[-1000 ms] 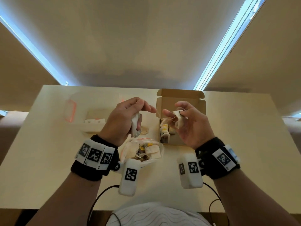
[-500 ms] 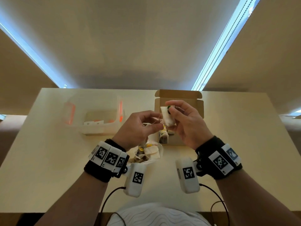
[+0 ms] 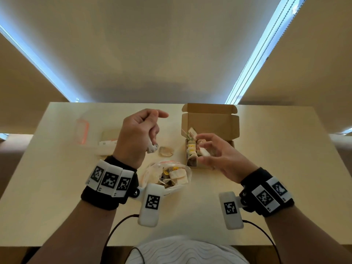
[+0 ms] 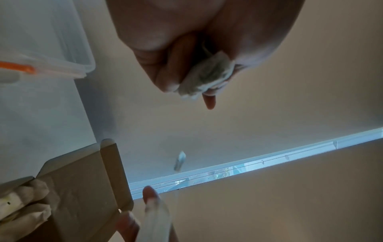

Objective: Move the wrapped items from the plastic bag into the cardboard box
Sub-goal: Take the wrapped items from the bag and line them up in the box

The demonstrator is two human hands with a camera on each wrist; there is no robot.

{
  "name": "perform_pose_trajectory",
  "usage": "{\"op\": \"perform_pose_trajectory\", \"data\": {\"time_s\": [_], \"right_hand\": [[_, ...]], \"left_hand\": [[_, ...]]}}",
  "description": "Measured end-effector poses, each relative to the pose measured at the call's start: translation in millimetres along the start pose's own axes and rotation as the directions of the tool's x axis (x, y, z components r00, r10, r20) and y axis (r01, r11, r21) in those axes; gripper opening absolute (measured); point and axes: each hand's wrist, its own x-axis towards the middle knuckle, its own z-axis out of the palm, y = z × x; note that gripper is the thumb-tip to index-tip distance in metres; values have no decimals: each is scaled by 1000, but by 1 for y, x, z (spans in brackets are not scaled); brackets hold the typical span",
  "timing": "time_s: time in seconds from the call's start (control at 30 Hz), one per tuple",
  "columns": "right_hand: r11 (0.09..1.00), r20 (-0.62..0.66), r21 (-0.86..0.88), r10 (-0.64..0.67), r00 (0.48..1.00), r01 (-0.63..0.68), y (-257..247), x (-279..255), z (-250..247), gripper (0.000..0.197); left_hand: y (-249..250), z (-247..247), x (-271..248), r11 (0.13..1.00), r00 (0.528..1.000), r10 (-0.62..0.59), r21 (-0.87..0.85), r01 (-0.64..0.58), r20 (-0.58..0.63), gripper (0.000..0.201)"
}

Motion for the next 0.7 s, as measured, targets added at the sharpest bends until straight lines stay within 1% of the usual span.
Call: {"op": "perform_pose_trajectory", "data": {"time_s": [0.07, 0.13, 0.2, 0.27, 0.33, 0.4, 0.53, 0.7], "right_hand": [[992, -33, -111, -67, 997, 63, 2, -3, -4, 59], [977, -109, -171, -145, 983, 125, 1, -4, -7, 47], [950, -182, -241, -245, 952, 198, -1, -3, -7, 35], [917, -242, -316, -326, 914, 244, -3, -1, -6, 26], [912, -289, -314, -357, 889, 264, -4, 1, -5, 23], [916, -306, -296, -358, 882, 270, -3, 3, -4, 22], [915, -295, -261, -378, 877, 307, -4, 0, 0, 18], [877, -258, -224, -474, 842, 425, -31, -5, 5, 10]], "left_hand": [[2, -3, 1, 999, 999, -23, -44, 21, -30, 28], [1, -5, 1, 999, 999, -27, -32, 26, -39, 29], [-1, -6, 1, 1000, 999, -11, 20, 12, -35, 29], [-2, -6, 0, 998, 1000, -3, 55, 5, -29, 29], [0, -6, -2, 998, 1000, -2, 63, 4, -32, 29], [3, -7, -3, 998, 999, -2, 60, 4, -34, 29], [9, -9, -5, 994, 999, 24, 111, -21, -25, 29], [11, -15, -3, 973, 997, 59, 226, -47, -46, 28]]}}
